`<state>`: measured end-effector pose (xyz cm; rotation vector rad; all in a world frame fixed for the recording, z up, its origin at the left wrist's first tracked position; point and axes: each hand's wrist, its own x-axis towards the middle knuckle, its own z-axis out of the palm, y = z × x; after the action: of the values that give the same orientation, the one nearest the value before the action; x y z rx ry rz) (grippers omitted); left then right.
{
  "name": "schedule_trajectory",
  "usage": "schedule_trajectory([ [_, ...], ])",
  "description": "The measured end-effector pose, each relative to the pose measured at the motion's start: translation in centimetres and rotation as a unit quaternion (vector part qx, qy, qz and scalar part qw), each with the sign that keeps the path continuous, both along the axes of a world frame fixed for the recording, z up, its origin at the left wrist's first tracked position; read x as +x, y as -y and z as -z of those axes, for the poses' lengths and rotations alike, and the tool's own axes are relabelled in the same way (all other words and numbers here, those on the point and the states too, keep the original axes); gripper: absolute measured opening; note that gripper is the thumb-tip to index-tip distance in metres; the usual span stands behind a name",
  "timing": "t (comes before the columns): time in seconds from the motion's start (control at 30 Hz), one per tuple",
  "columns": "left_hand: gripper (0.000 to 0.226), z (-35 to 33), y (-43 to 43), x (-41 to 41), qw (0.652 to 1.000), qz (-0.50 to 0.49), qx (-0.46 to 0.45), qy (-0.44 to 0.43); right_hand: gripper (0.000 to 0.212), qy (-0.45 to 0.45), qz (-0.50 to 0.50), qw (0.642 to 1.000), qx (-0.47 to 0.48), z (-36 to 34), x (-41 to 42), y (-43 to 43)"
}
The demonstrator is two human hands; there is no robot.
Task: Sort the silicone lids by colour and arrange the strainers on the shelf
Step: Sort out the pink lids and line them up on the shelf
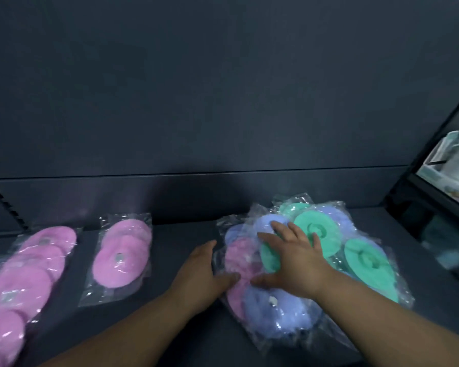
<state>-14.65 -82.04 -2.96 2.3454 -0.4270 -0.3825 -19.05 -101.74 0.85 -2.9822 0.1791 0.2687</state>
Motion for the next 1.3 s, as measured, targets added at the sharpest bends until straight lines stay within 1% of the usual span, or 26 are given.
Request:
schedule_trajectory([
  [0.1,0.077,-0.1,2.4,-0.2,0.999,-0.036,-0.026,-0.013,0.093,-0.005,-0.039,0.999,-0.001,0.6,-0.6,2.8],
  [0.27,0.041,-0.6,4.9,-0.1,0.987,-0.130,-0.077,-0.057,0.087,0.018,-0.074,0.997,0.021,1.2,-0.5,7.4],
  [0.33,0.036,-0.8,5.9,-0.1,0.967,-0.193,-0.140,-0.088,0.086,0.021,-0.083,0.996,0.036,1.3,-0.6,9.1],
  [0.43,0.032,-1.6,7.0,-0.2,0.923,-0.256,-0.259,-0.121,0.086,0.021,-0.101,0.993,0.051,1.3,-0.7,10.4],
  [0.5,0.026,-2.8,7.0,0.0,0.901,-0.287,-0.302,-0.123,0.087,0.024,-0.105,0.993,0.056,1.3,-0.6,10.6],
  [0.67,0.023,-6.1,5.3,1.0,0.866,-0.309,-0.386,-0.073,0.085,0.031,-0.083,0.994,0.070,0.6,-0.5,10.3],
  [0.7,0.021,-6.7,5.1,1.0,0.859,-0.308,-0.404,-0.066,0.081,0.044,-0.073,0.994,0.073,0.3,-0.5,10.0],
  [0.77,0.015,-7.5,4.9,1.0,0.844,-0.305,-0.437,-0.062,0.070,0.115,-0.047,0.985,0.118,-0.6,-0.4,9.0],
  [0.83,0.011,-8.1,5.0,0.8,0.829,-0.294,-0.469,-0.079,0.058,0.195,-0.001,0.953,0.231,-1.7,-0.1,7.6],
  [0.87,0.011,-8.0,5.3,0.6,0.825,-0.282,-0.480,-0.099,0.057,0.198,0.034,0.931,0.306,-2.1,0.0,6.7],
  [0.9,0.013,-7.8,5.5,0.2,0.823,-0.269,-0.485,-0.126,0.061,0.168,0.068,0.905,0.385,-2.5,0.0,5.7],
  [0.93,0.017,-7.4,5.8,-0.1,0.825,-0.254,-0.481,-0.155,0.067,0.124,0.095,0.869,0.470,-2.6,-0.1,4.8],
  [0.97,0.019,-7.0,5.9,-0.6,0.830,-0.237,-0.469,-0.186,0.069,0.081,0.119,0.823,0.549,-2.4,-0.1,4.1],
  [1.0,0.020,-6.7,5.8,-1.0,0.843,-0.215,-0.445,-0.214,0.064,0.044,0.140,0.778,0.611,-2.2,-0.3,3.7],
  [1.03,0.020,-6.4,5.6,-1.3,0.856,-0.189,-0.416,-0.242,0.053,0.019,0.153,0.749,0.644,-2.0,-0.5,3.6],
  [1.07,0.021,-6.3,5.2,-1.4,0.865,-0.166,-0.391,-0.267,0.040,0.006,0.157,0.745,0.649,-1.8,-0.7,3.7],
  [1.1,0.023,-6.2,4.9,-1.5,0.869,-0.148,-0.373,-0.290,0.029,-0.003,0.158,0.753,0.639,-1.5,-0.9,3.9],
  [1.13,0.022,-6.1,4.5,-1.3,0.871,-0.137,-0.361,-0.304,0.023,-0.013,0.156,0.763,0.627,-1.3,-1.1,4.1],
  [1.23,0.010,-5.9,4.4,-1.0,0.882,-0.130,-0.338,-0.302,0.018,-0.034,0.138,0.791,0.596,-1.0,-1.4,4.8],
  [1.3,0.017,-5.6,4.8,-0.8,0.888,-0.139,-0.338,-0.278,0.010,-0.013,0.139,0.826,0.547,-1.4,-1.8,4.8],
])
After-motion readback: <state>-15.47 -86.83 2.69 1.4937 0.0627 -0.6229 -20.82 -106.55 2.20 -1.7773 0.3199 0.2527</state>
